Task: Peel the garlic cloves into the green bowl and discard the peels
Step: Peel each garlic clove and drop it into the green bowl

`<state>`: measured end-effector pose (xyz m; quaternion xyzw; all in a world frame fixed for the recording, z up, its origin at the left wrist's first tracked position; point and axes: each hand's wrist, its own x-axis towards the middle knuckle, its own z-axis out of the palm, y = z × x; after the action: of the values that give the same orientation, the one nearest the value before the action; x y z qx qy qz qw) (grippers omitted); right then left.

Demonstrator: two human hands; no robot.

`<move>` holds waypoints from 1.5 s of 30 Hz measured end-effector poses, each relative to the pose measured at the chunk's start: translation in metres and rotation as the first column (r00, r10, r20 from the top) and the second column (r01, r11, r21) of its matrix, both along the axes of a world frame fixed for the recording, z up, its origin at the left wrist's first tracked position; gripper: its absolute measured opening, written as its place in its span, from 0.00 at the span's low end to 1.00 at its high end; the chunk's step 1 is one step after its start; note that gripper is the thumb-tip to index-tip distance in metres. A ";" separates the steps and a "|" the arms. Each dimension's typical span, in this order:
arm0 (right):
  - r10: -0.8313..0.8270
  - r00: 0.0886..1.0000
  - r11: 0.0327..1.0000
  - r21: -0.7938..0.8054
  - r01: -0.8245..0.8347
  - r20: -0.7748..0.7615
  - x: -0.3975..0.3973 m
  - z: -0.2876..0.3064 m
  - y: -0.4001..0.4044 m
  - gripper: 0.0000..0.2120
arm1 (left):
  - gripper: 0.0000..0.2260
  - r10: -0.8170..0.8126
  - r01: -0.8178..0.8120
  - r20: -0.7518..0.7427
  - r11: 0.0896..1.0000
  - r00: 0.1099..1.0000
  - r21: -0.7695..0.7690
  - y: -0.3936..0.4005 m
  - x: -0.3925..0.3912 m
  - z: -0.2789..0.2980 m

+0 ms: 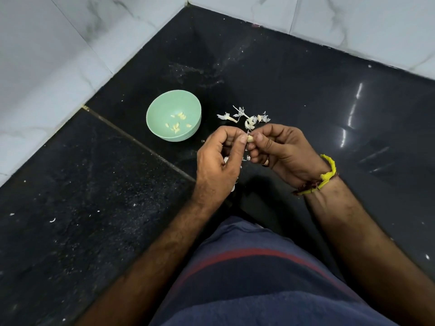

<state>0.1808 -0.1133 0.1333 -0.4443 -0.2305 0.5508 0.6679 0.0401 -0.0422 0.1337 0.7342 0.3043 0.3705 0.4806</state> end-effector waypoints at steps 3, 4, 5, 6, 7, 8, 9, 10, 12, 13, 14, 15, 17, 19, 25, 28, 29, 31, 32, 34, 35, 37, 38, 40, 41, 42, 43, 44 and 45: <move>0.021 0.997 1.000 -0.014 -0.022 -0.070 -0.003 -0.003 0.002 0.08 | 0.04 -0.034 0.035 0.031 0.999 0.999 -0.038 -0.001 -0.002 0.001; 0.027 0.996 0.999 -0.019 -0.028 -0.086 -0.004 -0.004 0.002 0.08 | 0.03 -0.040 0.042 0.033 0.998 0.999 -0.050 -0.001 -0.003 0.000; 0.031 0.995 0.999 -0.023 -0.034 -0.098 -0.004 -0.005 0.002 0.08 | 0.03 -0.046 0.048 0.034 0.997 0.998 -0.064 -0.001 -0.004 0.000; 0.033 0.993 0.999 -0.025 -0.036 -0.110 -0.005 -0.006 0.002 0.07 | 0.03 -0.049 0.051 0.035 0.996 0.998 -0.077 -0.001 -0.004 -0.001; 0.034 0.992 0.999 -0.024 -0.037 -0.123 -0.005 -0.007 0.003 0.06 | 0.03 -0.049 0.052 0.034 0.995 0.998 -0.090 -0.002 -0.005 -0.001; 0.034 0.990 0.999 -0.021 -0.038 -0.140 -0.006 -0.008 0.003 0.06 | 0.03 -0.049 0.053 0.035 0.993 0.998 -0.103 -0.003 -0.004 -0.001; 0.035 0.987 0.999 -0.020 -0.038 -0.159 -0.006 -0.009 0.004 0.06 | 0.03 -0.047 0.052 0.038 0.991 0.998 -0.122 -0.003 -0.004 -0.001; 0.033 0.983 0.999 -0.020 -0.037 -0.179 -0.007 -0.010 0.005 0.06 | 0.04 -0.045 0.051 0.042 0.988 0.998 -0.143 -0.004 -0.003 -0.001; 0.026 0.976 0.999 -0.026 -0.032 -0.217 -0.007 -0.013 0.006 0.05 | 0.04 -0.038 0.043 0.035 0.985 0.999 -0.169 -0.005 0.000 0.000; 0.026 0.972 0.999 -0.029 -0.033 -0.234 -0.008 -0.014 0.007 0.05 | 0.04 -0.035 0.038 0.021 0.983 0.999 -0.179 -0.005 0.002 0.000; 0.027 0.968 0.999 -0.029 -0.035 -0.251 -0.008 -0.016 0.007 0.05 | 0.05 -0.031 0.032 0.004 0.981 1.000 -0.190 -0.006 0.003 0.000; 0.031 0.962 0.999 -0.028 -0.040 -0.270 -0.008 -0.018 0.007 0.06 | 0.05 -0.025 0.022 -0.014 0.979 1.000 -0.205 -0.007 0.004 0.000; 0.046 0.949 0.998 -0.023 -0.056 -0.312 -0.009 -0.024 0.008 0.09 | 0.06 -0.003 -0.009 -0.051 0.972 0.999 -0.234 -0.009 0.007 -0.001; 0.052 0.936 0.998 -0.016 -0.061 -0.349 -0.010 -0.031 0.008 0.15 | 0.06 0.020 -0.041 -0.085 0.967 0.996 -0.250 -0.009 0.009 -0.005; -0.069 0.915 0.993 -0.111 0.027 -0.397 -0.015 -0.033 0.009 0.09 | 0.07 0.069 -0.090 -0.092 0.965 0.993 -0.245 -0.009 0.009 -0.005; -0.095 0.934 0.989 -0.137 0.050 -0.344 -0.015 -0.034 0.011 0.10 | 0.08 0.070 -0.086 -0.069 0.962 0.995 -0.258 -0.010 0.008 -0.004; -0.092 0.939 0.989 -0.140 0.048 -0.332 -0.016 -0.034 0.012 0.09 | 0.07 0.068 -0.084 -0.075 0.967 0.995 -0.240 -0.008 0.007 -0.006; -0.094 0.949 0.988 -0.148 0.051 -0.301 -0.018 -0.035 0.013 0.08 | 0.06 0.068 -0.086 -0.089 0.972 0.994 -0.218 -0.006 0.005 -0.010; -0.103 0.958 0.986 -0.155 0.063 -0.267 -0.020 -0.036 0.013 0.08 | 0.05 0.071 -0.087 -0.080 0.970 0.994 -0.229 -0.005 0.004 -0.011; -0.136 0.979 0.983 -0.145 0.113 -0.154 -0.023 -0.038 0.013 0.12 | 0.06 0.099 -0.111 -0.063 0.964 0.993 -0.241 -0.004 0.003 -0.013; -0.158 0.984 0.982 -0.119 0.149 -0.078 -0.025 -0.039 0.013 0.15 | 0.06 0.118 -0.130 -0.063 0.962 0.991 -0.242 -0.004 0.002 -0.013; -0.207 0.977 0.976 -0.054 0.210 0.058 -0.027 -0.038 0.012 0.20 | 0.06 0.144 -0.154 -0.057 0.953 0.988 -0.259 -0.003 0.002 -0.013; -0.217 0.971 0.975 -0.036 0.221 0.096 -0.027 -0.036 0.011 0.22 | 0.06 0.149 -0.158 -0.053 0.951 0.987 -0.266 -0.002 0.001 -0.014; -0.203 0.972 0.978 -0.022 0.207 0.118 -0.025 -0.033 0.010 0.22 | 0.06 0.154 -0.161 -0.047 0.953 0.987 -0.256 0.000 0.000 -0.015; -0.192 0.975 0.980 -0.019 0.196 0.112 -0.024 -0.031 0.010 0.22 | 0.06 0.158 -0.164 -0.044 0.956 0.986 -0.243 0.000 -0.001 -0.015; -0.185 0.978 0.982 -0.014 0.187 0.101 -0.023 -0.030 0.009 0.22 | 0.06 0.166 -0.171 -0.042 0.959 0.985 -0.226 -0.001 -0.002 -0.014; -0.178 0.980 0.984 -0.010 0.180 0.091 -0.022 -0.029 0.009 0.21 | 0.06 0.172 -0.177 -0.042 0.962 0.984 -0.208 -0.001 -0.002 -0.014; -0.174 0.981 0.985 -0.006 0.175 0.085 -0.022 -0.028 0.009 0.21 | 0.06 0.177 -0.181 -0.039 0.964 0.983 -0.192 -0.002 -0.003 -0.013; -0.172 0.982 0.985 -0.003 0.172 0.078 -0.022 -0.028 0.009 0.20 | 0.05 0.180 -0.184 -0.037 0.966 0.983 -0.182 -0.002 -0.003 -0.013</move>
<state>0.1585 -0.1047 0.1057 -0.4871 -0.2143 0.4745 0.7012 0.0370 -0.0444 0.1210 0.6591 0.4085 0.3757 0.5075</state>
